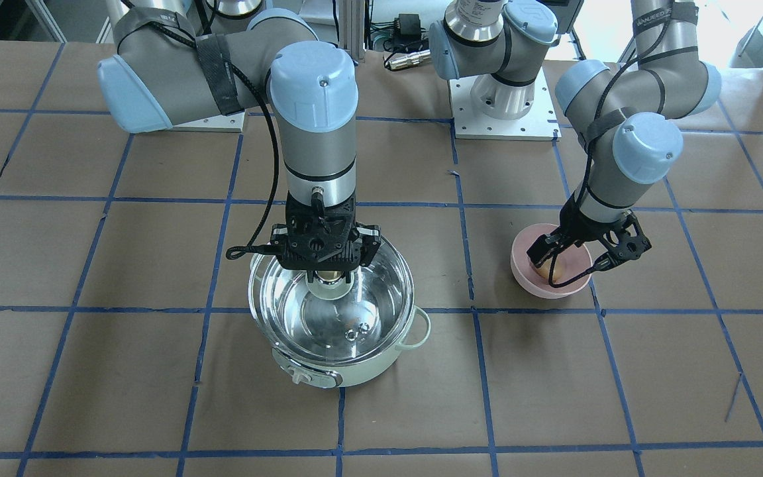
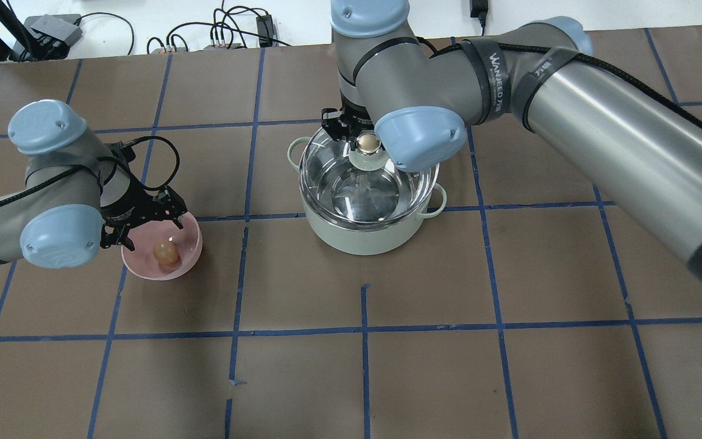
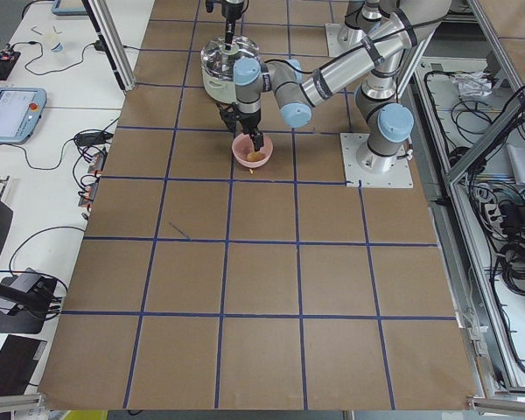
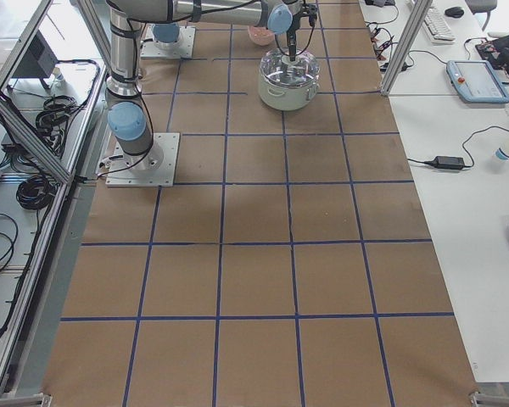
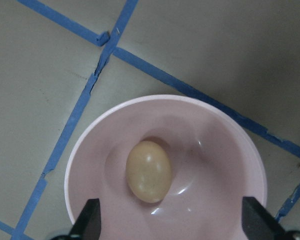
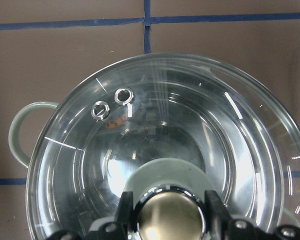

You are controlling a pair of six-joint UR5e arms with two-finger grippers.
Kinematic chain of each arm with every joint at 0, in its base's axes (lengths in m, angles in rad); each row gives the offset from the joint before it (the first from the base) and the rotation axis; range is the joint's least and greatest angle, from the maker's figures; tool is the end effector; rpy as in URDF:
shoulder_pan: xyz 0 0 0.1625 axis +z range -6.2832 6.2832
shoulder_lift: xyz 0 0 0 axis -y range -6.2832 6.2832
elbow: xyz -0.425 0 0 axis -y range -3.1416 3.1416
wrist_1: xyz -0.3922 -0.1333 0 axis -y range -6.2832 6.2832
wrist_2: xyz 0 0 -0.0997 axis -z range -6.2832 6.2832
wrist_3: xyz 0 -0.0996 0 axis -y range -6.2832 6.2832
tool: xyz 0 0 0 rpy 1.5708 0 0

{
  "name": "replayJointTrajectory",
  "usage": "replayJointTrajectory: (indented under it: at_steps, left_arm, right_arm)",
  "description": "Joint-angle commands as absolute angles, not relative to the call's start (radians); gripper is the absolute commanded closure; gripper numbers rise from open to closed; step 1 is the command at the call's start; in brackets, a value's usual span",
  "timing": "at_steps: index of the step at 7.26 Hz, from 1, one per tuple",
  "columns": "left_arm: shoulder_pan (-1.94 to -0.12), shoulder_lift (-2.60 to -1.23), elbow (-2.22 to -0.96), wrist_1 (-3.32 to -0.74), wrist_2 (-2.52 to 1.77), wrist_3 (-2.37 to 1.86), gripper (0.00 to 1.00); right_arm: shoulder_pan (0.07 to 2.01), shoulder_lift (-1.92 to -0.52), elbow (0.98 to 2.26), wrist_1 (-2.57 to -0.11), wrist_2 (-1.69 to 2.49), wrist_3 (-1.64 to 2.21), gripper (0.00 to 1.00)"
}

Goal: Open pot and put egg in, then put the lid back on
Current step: 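Grasp the lid knob with the right gripper while the left gripper lowers over the egg, then lift the glass lid off the pot and carry it aside with the right gripper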

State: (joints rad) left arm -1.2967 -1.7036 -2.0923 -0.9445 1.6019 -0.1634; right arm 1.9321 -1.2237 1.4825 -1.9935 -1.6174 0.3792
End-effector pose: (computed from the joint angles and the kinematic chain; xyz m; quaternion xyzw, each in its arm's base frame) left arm 0.0003 -0.4823 0.2428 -0.2167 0.9760 0.0148 0.0148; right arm 0.3460 -0.5516 0.3799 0.0108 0.9963 -0.0847 0.0080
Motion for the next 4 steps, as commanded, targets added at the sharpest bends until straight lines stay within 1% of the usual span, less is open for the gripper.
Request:
replayJointTrajectory:
  at_steps: [1, 4]
  left_arm:
    - [-1.256, -1.707, -2.146, -0.866, 1.548, -0.077, 0.03]
    - [-1.256, -1.727, -2.161, -0.833, 1.545, -0.083, 0.03]
  right_arm:
    - [1.889, -1.261, 1.439, -1.912, -1.615, 0.353, 0.56]
    - [1.758, -1.372, 1.445, -1.831, -1.602, 0.205, 0.59]
